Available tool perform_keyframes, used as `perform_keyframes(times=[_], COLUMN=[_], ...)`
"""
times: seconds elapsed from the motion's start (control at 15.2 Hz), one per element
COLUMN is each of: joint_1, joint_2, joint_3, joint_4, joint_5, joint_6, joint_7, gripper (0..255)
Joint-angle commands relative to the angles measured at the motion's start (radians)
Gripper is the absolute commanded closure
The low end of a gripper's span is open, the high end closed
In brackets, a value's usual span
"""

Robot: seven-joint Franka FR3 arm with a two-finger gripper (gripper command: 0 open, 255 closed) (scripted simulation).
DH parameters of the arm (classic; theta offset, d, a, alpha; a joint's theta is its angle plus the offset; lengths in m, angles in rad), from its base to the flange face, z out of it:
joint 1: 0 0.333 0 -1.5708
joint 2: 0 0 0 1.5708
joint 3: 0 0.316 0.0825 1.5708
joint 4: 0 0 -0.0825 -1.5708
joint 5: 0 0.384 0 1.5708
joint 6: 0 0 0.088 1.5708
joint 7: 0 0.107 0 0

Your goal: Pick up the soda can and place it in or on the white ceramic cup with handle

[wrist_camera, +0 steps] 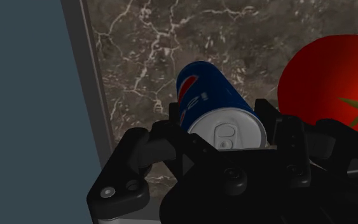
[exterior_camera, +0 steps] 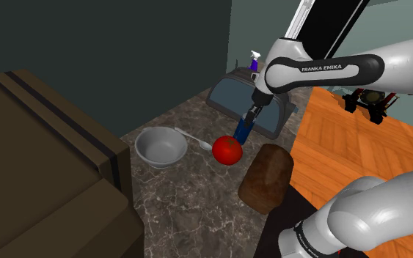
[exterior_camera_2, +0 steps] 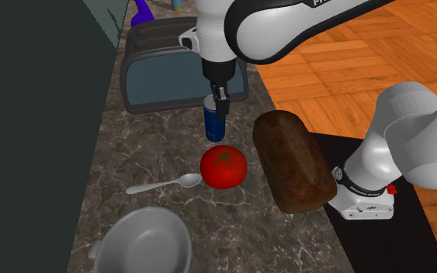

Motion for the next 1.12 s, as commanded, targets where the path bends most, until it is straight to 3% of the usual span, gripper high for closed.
perform_keyframes(times=[0.0,1.06], joint_1=[0.000,0.001], joint_2=[-0.005,-0.056], joint_3=[0.000,0.006], joint_4=[0.009,0.182], joint_5=[0.000,0.000], joint_6=[-0.014,-0.238], joint_7=[0.000,0.003], gripper=[255,255])
